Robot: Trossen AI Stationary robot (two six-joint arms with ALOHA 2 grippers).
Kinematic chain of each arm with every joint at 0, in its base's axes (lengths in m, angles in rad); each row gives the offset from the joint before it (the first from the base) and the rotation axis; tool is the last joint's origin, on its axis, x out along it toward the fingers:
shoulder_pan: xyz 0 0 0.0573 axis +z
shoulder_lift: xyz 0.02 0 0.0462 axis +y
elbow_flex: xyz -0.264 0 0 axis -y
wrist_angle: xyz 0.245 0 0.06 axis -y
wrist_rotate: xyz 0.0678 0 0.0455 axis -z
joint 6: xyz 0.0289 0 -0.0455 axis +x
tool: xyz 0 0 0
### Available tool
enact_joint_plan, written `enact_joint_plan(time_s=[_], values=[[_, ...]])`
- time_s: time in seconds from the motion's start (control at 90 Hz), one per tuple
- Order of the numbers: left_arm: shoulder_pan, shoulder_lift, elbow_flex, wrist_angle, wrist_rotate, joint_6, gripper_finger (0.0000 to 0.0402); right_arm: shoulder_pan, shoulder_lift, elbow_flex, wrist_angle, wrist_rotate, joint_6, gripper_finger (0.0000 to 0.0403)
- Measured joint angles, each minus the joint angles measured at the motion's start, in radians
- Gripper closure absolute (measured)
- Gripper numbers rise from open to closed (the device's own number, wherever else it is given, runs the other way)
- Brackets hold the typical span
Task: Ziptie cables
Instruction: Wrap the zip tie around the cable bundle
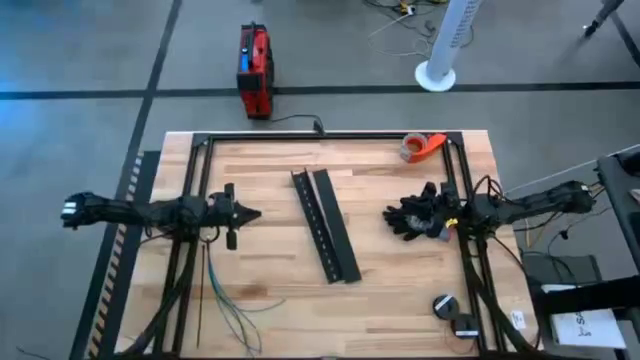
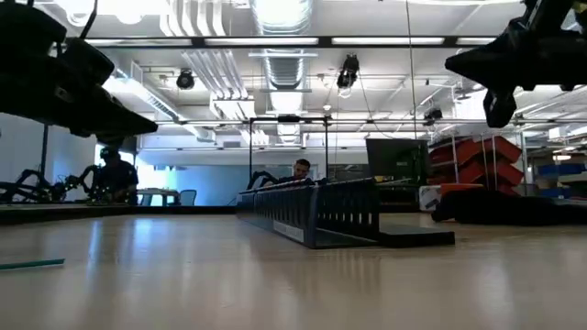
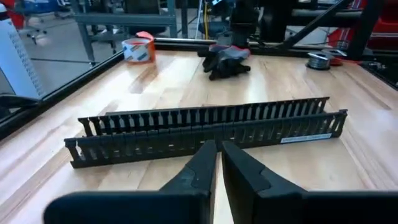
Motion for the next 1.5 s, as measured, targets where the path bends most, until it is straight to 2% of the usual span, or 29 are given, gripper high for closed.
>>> enact_joint_plan(time_s=[0.2,0.4,0.533,0.667,0.756,0.844,0.911,1.022,1.111,1.244,1.311,1.422,1.5], values=[[0.000,0.000,0.000,0.051,0.000,-0.254,0.0390,0.091,0.061,0.000,0.048,0.109,0.016,0.0394],[0.000,0.017,0.000,0.089,0.000,-0.321,0.0390,0.097,0.113,0.000,0.072,0.237,0.108,0.0394],[0.000,0.046,0.000,0.234,0.000,-0.306,0.0390,0.100,0.205,0.000,0.092,0.255,0.121,0.0394],[-0.008,0.082,0.000,0.288,0.007,-0.386,0.0390,0.129,0.363,0.010,0.175,0.255,-0.006,0.0394],[-0.009,0.104,0.006,0.289,0.012,-0.403,0.0390,0.162,0.501,0.043,0.291,0.254,-0.108,0.0394],[-0.020,0.122,0.007,0.306,0.094,-0.516,0.0391,0.190,0.660,0.099,0.448,0.255,-0.151,0.0394],[-0.057,0.145,0.007,0.366,0.122,-0.566,0.0397,0.222,0.777,0.172,0.521,0.249,-0.173,0.0394],[-0.167,0.196,0.007,0.531,0.117,-0.556,0.0400,0.269,0.940,0.311,0.492,0.246,-0.211,0.0394],[-0.283,0.246,0.007,0.596,0.003,-0.519,0.0401,0.300,1.060,0.414,0.453,0.251,-0.235,0.0394],[-0.460,0.330,0.008,0.563,-0.319,-0.556,0.0401,0.311,1.180,0.528,0.455,0.252,-0.271,0.0394],[-0.536,0.370,0.008,0.551,-0.443,-0.602,0.0401,0.308,1.215,0.566,0.455,0.255,-0.293,0.0394],[-0.626,0.413,0.035,0.506,-0.601,-0.673,0.0401,0.302,1.252,0.604,0.444,0.254,-0.305,0.0394],[-0.650,0.438,0.095,0.372,-0.663,-0.703,0.0401,0.301,1.264,0.617,0.417,0.254,-0.329,0.0394]])
